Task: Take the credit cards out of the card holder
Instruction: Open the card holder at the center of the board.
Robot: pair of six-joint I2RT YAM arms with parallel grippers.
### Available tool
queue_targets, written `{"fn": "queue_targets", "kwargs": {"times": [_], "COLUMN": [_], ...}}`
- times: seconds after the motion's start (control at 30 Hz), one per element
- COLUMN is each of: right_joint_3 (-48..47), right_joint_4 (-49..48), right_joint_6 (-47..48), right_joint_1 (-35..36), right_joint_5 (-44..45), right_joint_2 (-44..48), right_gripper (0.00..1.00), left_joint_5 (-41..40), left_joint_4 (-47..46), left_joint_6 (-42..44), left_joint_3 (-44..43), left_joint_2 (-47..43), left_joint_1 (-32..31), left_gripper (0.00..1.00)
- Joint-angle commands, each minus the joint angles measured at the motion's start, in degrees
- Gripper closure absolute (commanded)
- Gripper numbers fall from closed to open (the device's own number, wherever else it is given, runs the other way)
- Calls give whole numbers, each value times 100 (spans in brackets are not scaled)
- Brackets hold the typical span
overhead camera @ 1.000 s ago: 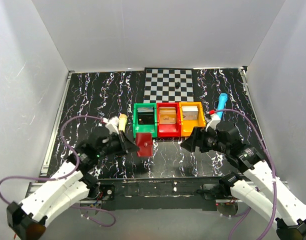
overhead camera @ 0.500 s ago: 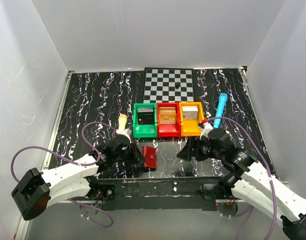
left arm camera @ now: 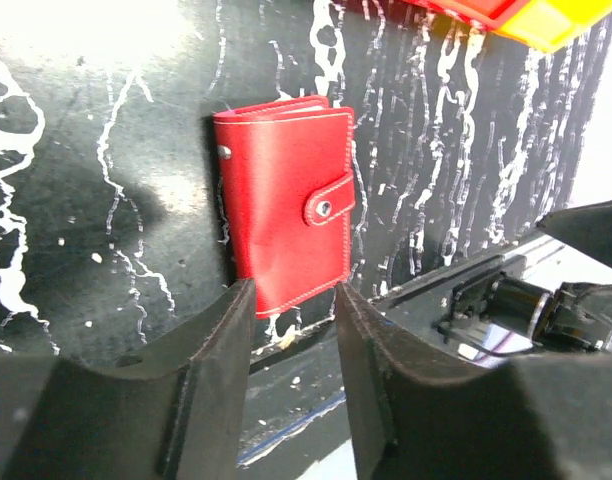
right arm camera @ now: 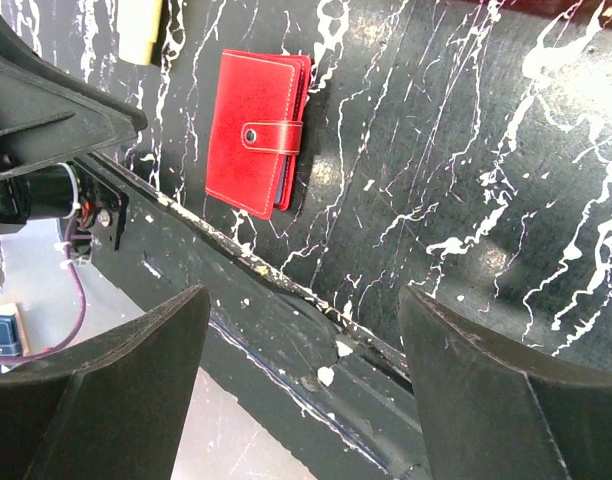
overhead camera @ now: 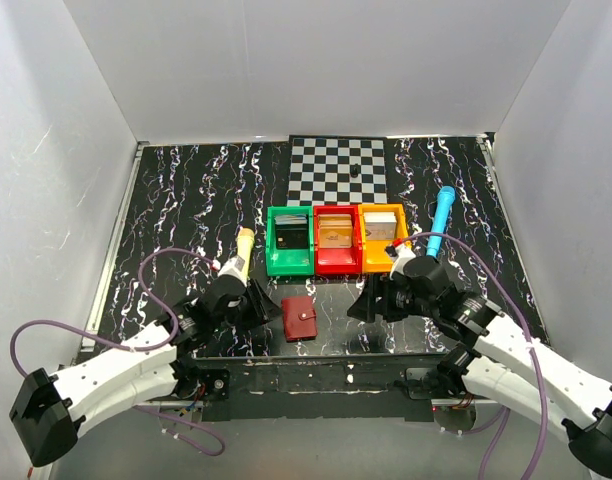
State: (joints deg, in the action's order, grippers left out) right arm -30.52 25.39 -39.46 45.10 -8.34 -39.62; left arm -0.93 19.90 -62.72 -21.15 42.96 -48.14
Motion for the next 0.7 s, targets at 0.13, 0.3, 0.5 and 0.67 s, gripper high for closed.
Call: {"fn": "queue_targets", "kwargs": {"times": [0.13,0.3,0.5,0.67], "right_joint_3": [-226,-261,-121,-15], "right_joint_4": [-605,-675,-895,-939], "right_joint_6": [-141,-106,-132,-123], "right_joint_1": [350,456,473,482], "right_joint_5": [315,394,333,333], "right_joint_2": [-696,-899,-1188,-1294], "right_gripper": [17,17,17,17], "left_joint_5": [-303,-338,-74,84], "left_joint_4": [313,225,-241,-434], "left_joint_6": [268,383,681,963], "left_joint_3": [-477,-733,-759,-917], "left_joint_2": [1538,2154,2576,2945], "left_joint_1": [-20,-20,-20,-20], "left_gripper": [83,83,83,83]}}
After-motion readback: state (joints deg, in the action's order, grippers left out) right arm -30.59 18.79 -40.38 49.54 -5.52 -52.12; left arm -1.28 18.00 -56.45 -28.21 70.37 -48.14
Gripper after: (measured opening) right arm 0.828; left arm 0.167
